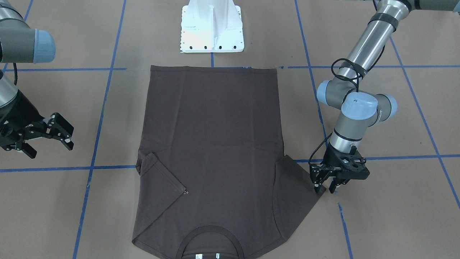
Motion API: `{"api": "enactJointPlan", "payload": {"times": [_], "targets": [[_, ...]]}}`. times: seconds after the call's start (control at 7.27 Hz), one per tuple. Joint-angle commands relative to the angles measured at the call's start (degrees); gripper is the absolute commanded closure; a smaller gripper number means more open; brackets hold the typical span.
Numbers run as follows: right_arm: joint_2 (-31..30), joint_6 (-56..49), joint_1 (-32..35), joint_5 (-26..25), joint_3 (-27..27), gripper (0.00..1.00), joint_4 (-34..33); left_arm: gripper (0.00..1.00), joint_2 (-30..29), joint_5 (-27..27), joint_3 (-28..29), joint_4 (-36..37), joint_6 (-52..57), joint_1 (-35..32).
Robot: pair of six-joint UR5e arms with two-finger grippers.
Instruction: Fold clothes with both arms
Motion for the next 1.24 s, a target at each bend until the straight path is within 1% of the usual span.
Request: {"api": "enactJointPlan", "payload": {"times": [0.0, 0.14, 0.55, 0.69, 0.83, 0.96, 1.1], "targets": [[0.0, 0.0, 0.0, 0.0, 0.0, 0.00, 0.0, 0.53, 0.0, 0.0, 0.0, -0.1, 0.0, 0.0], [0.0, 0.0, 0.0, -0.1, 0.0, 0.00, 0.0, 0.75, 0.0, 0.0, 0.0, -0.1, 0.0, 0.0], [0.0, 0.0, -0.1, -0.1, -0.1, 0.00, 0.0, 0.75, 0.0, 0.0, 0.0, -0.2, 0.0, 0.3], [0.0, 0.0, 0.0, -0.1, -0.1, 0.00, 0.0, 0.82, -0.1, 0.0, -0.1, -0.2, -0.1, 0.3], [0.0, 0.0, 0.0, -0.1, -0.1, 0.00, 0.0, 0.84, -0.1, 0.0, -0.2, -0.3, 0.0, 0.4], [0.0, 0.0, 0.0, -0.1, 0.0, 0.00, 0.0, 0.66, 0.2, -0.1, -0.2, -0.3, 0.5, 0.4], [0.0, 0.0, 0.0, -0.1, 0.0, 0.00, 0.0, 0.60, 0.4, 0.0, -0.2, -0.1, 0.8, 0.4]]}}
